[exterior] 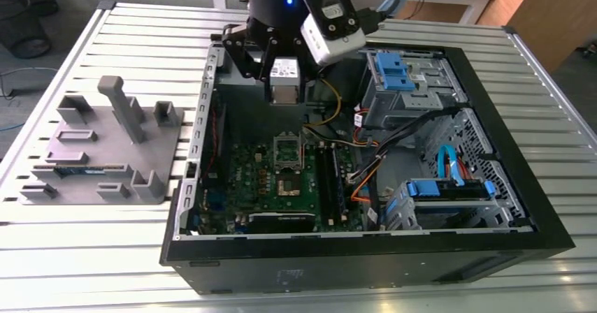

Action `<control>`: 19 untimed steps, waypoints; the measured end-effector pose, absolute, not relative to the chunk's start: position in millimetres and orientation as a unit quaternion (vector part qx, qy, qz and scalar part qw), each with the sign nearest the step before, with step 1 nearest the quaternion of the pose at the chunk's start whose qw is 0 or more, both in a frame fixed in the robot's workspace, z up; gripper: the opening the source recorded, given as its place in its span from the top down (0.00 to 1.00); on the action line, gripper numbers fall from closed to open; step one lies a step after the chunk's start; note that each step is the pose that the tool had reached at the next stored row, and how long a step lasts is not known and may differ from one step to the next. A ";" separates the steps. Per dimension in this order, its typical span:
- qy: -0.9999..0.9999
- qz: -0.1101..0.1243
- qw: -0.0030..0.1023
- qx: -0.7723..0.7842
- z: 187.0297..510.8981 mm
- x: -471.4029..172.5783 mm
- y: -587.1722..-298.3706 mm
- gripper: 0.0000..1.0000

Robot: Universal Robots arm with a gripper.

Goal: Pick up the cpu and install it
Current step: 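Pick up the cpu and move it towards the insertion slot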

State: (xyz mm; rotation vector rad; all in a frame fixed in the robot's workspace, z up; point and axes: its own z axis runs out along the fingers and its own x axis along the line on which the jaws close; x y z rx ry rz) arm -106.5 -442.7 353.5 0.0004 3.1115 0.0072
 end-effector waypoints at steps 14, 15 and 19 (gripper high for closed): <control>1.000 0.002 0.015 0.000 342.5 -106.4 -452.2 0.53; 1.000 0.002 0.015 0.000 341.3 -106.4 -452.5 0.53; 1.000 0.002 0.015 0.000 336.3 -106.3 -454.0 0.53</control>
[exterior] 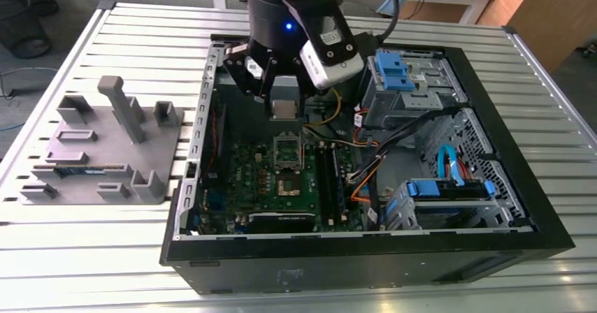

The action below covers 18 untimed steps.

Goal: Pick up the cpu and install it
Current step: 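Pick up the cpu and move it towards the insertion slot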

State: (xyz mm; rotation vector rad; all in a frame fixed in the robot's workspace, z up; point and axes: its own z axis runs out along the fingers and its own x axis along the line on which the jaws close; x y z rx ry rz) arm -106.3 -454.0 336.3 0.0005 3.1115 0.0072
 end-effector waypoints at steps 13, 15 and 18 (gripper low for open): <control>1.000 0.002 0.015 0.000 318.6 -103.4 -455.2 0.53; 1.000 0.002 0.015 0.000 315.8 -102.6 -455.2 0.53; 1.000 0.002 0.015 0.000 312.0 -101.4 -455.4 0.53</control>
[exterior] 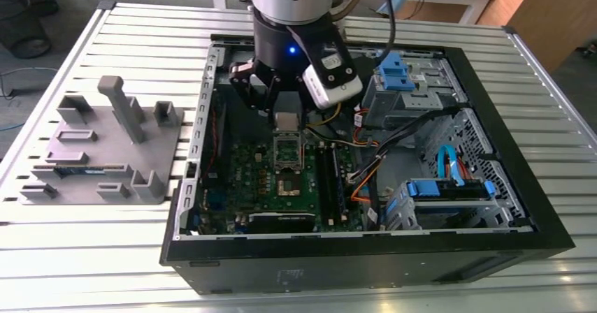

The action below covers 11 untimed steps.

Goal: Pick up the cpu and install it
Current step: 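Pick up the cpu and move it towards the insertion slot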

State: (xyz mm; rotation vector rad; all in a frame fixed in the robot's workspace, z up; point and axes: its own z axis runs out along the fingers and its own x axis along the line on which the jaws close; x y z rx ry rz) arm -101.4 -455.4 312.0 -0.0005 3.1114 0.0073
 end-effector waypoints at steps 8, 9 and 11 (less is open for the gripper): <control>1.000 0.002 0.015 0.000 303.3 -100.1 -458.1 0.53; 1.000 0.002 0.015 0.000 302.3 -100.0 -458.6 0.53; 1.000 0.002 0.015 0.000 300.5 -99.8 -459.3 0.53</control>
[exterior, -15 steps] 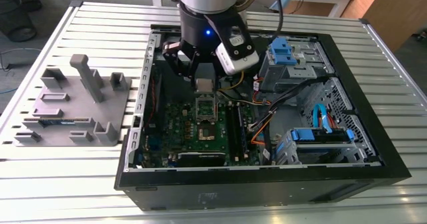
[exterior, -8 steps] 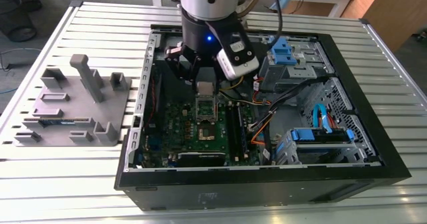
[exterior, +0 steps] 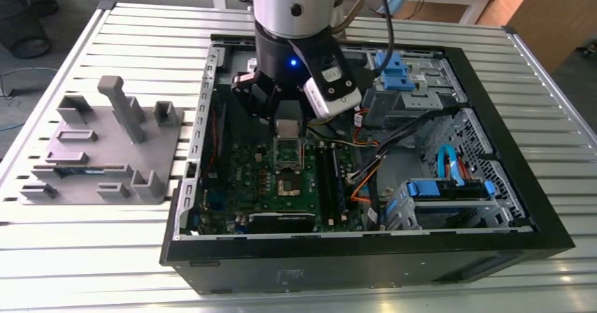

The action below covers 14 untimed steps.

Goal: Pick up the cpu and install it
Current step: 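Pick up the cpu and move it towards the insertion slot, then place the cpu into insertion slot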

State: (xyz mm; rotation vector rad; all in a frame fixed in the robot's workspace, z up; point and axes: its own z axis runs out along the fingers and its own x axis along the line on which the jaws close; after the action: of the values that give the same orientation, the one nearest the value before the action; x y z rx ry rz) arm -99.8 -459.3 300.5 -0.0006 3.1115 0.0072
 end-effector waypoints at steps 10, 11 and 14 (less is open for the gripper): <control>1.000 0.002 0.015 0.000 297.1 -99.6 -459.6 0.53; 1.000 0.002 0.015 0.000 296.9 -99.6 -459.5 0.53; 1.000 0.002 0.015 0.000 295.5 -99.7 -459.8 0.53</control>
State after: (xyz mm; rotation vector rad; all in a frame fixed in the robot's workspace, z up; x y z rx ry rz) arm -99.7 -459.8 295.5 -0.0004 3.1115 0.0071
